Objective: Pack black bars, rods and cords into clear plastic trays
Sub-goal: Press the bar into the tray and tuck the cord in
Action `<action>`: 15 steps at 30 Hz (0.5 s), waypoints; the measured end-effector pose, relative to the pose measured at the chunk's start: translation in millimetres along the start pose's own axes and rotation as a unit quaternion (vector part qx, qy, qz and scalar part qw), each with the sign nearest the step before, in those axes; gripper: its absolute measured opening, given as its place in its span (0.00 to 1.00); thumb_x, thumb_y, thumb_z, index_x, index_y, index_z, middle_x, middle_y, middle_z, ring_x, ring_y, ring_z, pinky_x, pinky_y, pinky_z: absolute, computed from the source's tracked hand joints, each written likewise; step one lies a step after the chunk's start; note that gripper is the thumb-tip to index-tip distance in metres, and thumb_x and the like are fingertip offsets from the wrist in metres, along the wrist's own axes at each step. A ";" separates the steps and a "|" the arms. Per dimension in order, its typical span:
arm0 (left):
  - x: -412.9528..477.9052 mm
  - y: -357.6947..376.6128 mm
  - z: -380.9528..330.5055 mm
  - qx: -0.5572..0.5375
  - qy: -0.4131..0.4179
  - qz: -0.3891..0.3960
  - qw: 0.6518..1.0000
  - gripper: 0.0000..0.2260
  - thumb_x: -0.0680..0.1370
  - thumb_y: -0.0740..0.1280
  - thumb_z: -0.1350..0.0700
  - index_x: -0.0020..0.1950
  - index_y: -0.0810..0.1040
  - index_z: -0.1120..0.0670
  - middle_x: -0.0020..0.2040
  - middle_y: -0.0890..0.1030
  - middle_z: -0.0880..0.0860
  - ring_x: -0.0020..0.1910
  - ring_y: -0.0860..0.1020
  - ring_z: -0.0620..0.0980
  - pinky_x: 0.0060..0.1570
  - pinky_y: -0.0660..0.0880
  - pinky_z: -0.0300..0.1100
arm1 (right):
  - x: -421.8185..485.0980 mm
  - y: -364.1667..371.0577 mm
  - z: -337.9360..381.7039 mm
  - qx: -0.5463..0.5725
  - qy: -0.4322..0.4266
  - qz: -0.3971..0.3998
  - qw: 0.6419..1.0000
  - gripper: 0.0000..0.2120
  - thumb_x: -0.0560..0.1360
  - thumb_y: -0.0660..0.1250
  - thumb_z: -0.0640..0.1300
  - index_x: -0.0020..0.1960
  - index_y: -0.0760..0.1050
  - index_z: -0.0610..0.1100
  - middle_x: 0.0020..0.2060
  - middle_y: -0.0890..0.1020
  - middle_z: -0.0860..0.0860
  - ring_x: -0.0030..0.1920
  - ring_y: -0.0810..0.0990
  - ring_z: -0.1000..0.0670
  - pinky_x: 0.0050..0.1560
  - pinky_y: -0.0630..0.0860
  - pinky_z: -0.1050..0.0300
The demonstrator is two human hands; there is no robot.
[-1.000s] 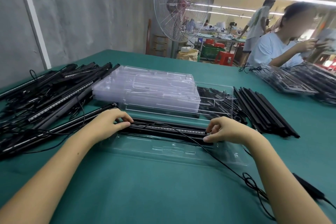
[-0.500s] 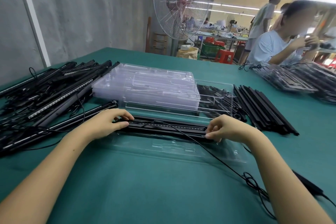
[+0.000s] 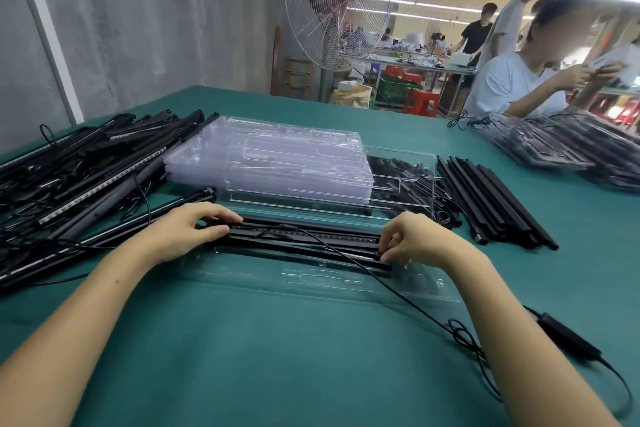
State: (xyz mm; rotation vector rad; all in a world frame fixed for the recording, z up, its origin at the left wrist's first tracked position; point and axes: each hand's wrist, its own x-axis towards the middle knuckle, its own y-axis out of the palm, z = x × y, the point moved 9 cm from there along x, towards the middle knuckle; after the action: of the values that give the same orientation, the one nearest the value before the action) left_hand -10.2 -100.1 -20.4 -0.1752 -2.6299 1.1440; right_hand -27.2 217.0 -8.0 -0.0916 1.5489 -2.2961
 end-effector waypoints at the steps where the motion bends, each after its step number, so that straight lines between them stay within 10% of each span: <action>1: -0.4 -0.2 -0.4 0.004 0.001 -0.003 1.000 0.14 0.76 0.68 0.55 0.47 0.79 0.33 0.49 0.79 0.31 0.54 0.74 0.33 0.56 0.68 0.40 | -0.2 -1.0 -0.9 -0.008 0.002 0.001 1.000 0.06 0.70 0.74 0.39 0.36 0.78 0.45 0.28 0.79 0.50 0.27 0.75 0.54 0.31 0.74 0.64; 15: 1.7 1.4 -9.4 0.058 0.013 -0.061 0.996 0.10 0.77 0.67 0.59 0.53 0.79 0.45 0.51 0.78 0.40 0.54 0.74 0.42 0.53 0.65 0.38 | -1.4 -6.9 -10.1 -0.048 0.043 0.008 0.998 0.05 0.70 0.70 0.36 0.39 0.76 0.44 0.33 0.79 0.52 0.31 0.77 0.56 0.29 0.71 0.66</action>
State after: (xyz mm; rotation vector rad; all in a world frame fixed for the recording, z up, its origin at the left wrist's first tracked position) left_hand -9.1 -92.1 -15.0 -0.0058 -2.5045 1.2390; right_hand -30.3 228.6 -5.4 -0.0047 1.6956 -2.2399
